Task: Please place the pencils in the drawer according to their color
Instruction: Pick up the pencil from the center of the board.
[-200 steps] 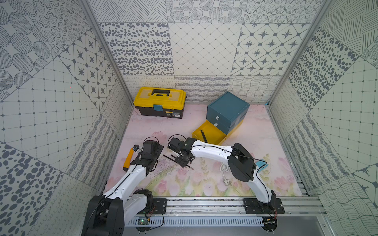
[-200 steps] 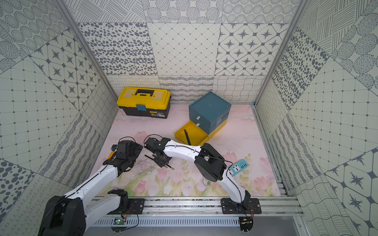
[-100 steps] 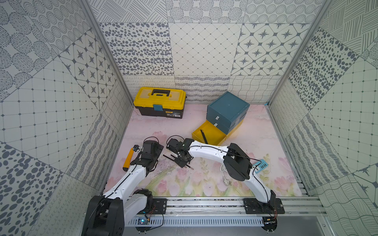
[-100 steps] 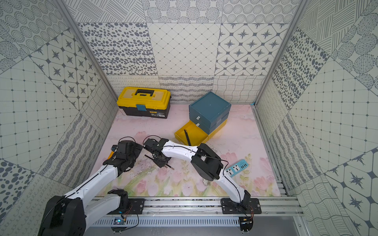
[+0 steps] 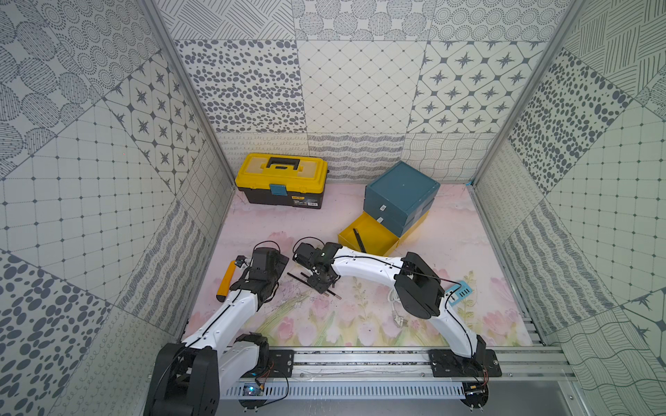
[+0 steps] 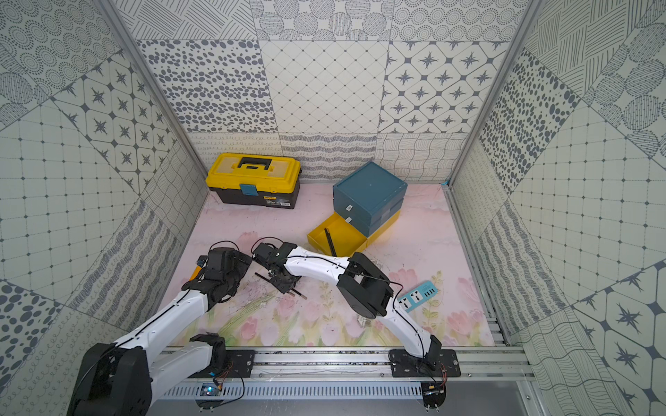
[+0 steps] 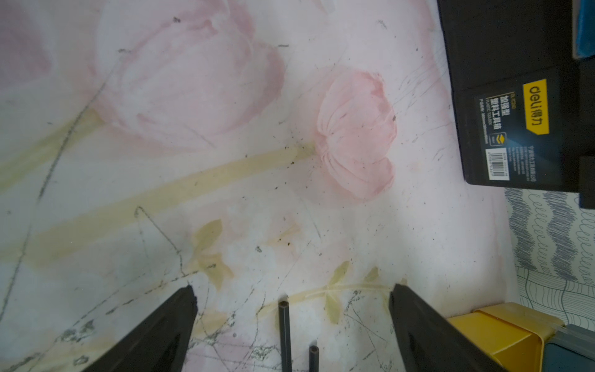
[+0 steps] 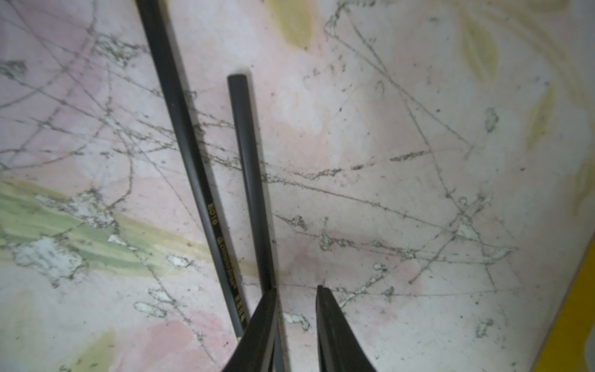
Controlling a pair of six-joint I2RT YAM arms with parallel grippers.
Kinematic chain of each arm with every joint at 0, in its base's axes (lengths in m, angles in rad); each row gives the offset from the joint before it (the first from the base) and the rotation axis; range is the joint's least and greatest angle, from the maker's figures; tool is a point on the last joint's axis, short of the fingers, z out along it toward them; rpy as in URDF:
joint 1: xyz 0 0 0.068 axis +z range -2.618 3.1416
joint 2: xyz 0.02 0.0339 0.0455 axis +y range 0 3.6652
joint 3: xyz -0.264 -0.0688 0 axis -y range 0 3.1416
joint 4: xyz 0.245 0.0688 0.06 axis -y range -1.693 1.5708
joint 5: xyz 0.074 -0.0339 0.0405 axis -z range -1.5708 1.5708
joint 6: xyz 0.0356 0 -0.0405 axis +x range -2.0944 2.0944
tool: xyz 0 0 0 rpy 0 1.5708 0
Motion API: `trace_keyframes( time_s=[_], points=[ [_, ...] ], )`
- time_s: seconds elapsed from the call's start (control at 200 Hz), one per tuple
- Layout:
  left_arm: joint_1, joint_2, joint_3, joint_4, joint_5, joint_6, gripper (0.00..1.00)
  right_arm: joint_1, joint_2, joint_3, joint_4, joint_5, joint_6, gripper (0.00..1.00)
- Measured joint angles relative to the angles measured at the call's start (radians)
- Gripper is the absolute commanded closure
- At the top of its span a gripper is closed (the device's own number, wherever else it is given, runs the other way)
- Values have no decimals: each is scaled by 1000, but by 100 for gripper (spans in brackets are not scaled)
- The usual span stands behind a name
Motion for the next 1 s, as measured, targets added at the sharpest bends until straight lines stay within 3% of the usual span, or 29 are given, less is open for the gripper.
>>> trace_keyframes(
  time_s=[0.996],
  points=[
    [5,9,0,4,19,0,1,1,0,22,-6,-77,8,73]
  ],
)
